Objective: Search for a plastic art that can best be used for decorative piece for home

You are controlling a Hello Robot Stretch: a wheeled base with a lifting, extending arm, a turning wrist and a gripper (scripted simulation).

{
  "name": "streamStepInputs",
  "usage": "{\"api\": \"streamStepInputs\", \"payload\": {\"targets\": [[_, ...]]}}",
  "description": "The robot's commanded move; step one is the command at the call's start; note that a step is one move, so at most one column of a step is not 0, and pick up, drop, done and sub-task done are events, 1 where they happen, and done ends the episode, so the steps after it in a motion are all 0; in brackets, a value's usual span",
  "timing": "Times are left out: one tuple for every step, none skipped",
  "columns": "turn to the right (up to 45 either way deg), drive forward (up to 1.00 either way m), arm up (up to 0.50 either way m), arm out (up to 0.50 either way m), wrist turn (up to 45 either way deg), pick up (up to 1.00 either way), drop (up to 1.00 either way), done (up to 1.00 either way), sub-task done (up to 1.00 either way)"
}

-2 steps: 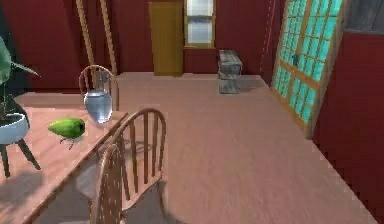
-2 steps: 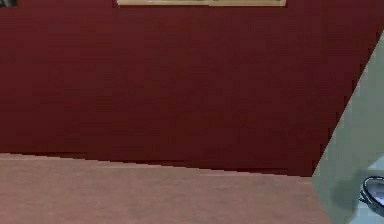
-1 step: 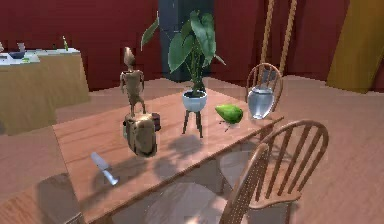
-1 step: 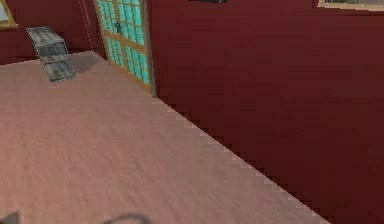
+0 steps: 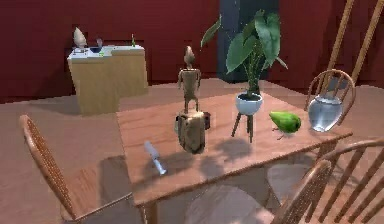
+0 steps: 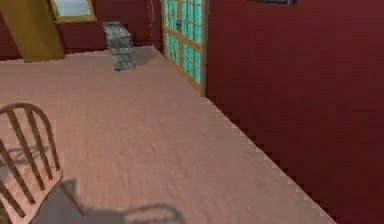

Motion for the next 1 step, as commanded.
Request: {"api": "streamStepInputs", "payload": {"targets": [[0.0,0.00,0.00,0.00,0.0,0.00,0.00,1.00,0.00]]}}
